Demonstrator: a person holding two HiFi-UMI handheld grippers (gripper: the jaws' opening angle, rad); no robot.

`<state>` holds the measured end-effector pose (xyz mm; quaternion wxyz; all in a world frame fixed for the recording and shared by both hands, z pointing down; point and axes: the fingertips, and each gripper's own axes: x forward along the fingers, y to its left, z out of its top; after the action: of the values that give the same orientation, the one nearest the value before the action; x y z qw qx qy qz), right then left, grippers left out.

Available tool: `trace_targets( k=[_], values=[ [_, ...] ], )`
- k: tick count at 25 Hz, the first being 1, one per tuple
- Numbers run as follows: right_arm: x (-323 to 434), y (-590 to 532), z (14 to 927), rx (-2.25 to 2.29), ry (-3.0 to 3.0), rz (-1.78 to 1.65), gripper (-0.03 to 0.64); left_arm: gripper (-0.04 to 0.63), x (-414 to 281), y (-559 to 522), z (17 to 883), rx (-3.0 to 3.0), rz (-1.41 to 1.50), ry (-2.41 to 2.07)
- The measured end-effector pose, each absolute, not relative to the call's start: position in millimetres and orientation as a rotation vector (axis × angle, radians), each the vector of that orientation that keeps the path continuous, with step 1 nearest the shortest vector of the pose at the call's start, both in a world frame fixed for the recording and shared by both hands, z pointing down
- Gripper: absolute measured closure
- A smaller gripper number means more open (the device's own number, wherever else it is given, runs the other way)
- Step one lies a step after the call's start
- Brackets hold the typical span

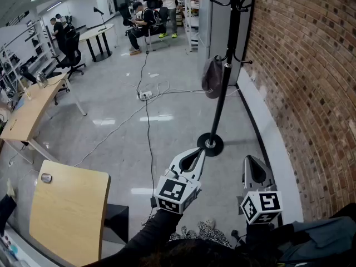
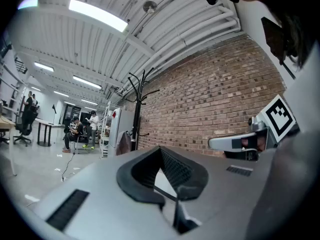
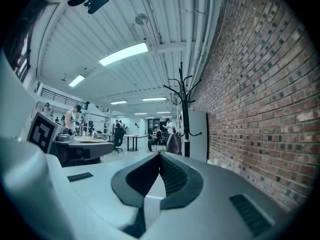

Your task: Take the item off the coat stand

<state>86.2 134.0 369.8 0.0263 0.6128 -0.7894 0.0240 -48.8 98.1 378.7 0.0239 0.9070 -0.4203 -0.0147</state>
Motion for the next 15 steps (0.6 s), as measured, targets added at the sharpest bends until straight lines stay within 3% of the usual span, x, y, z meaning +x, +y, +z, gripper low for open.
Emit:
trace_targets(
  k=[15],
  values=[
    [130.8, 32.9, 377.3, 1.871, -2.481, 0.096, 0.617, 0.588, -18.5, 5.3, 396.3, 2.762, -0.001, -1.351]
  ],
)
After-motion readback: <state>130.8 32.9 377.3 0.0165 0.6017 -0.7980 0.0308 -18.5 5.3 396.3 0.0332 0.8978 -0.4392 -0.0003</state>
